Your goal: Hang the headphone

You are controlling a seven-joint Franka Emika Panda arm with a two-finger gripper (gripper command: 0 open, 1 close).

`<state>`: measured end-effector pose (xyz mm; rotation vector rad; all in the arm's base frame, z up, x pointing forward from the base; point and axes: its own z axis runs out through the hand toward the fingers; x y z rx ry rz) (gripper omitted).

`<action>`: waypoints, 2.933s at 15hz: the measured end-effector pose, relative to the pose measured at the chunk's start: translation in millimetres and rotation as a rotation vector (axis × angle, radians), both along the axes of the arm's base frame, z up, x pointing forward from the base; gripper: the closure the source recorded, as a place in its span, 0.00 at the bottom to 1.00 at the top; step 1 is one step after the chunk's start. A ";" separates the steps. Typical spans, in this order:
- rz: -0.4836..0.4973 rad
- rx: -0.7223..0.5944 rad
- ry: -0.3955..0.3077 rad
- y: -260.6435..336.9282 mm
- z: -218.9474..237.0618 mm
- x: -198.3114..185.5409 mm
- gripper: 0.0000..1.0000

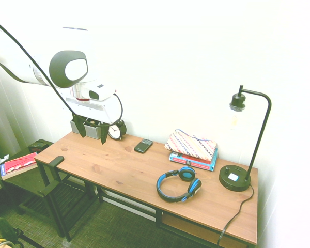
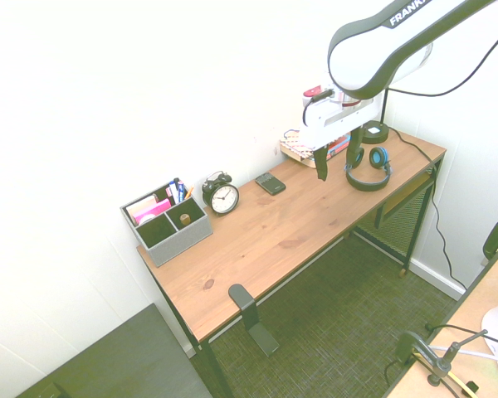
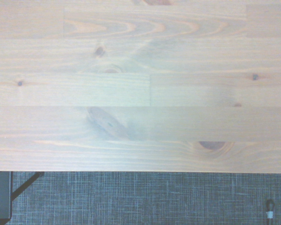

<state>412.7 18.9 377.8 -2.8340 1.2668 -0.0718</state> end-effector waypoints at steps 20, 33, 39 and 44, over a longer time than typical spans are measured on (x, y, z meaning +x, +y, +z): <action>0.276 -0.108 0.060 -188.6 -175.9 60.2 0.00; 0.185 -0.086 0.073 -208.5 -212.3 75.3 1.00; 0.181 -0.073 0.079 -201.0 -216.9 73.8 1.00; 0.145 -0.066 0.079 -198.8 -217.3 73.2 1.00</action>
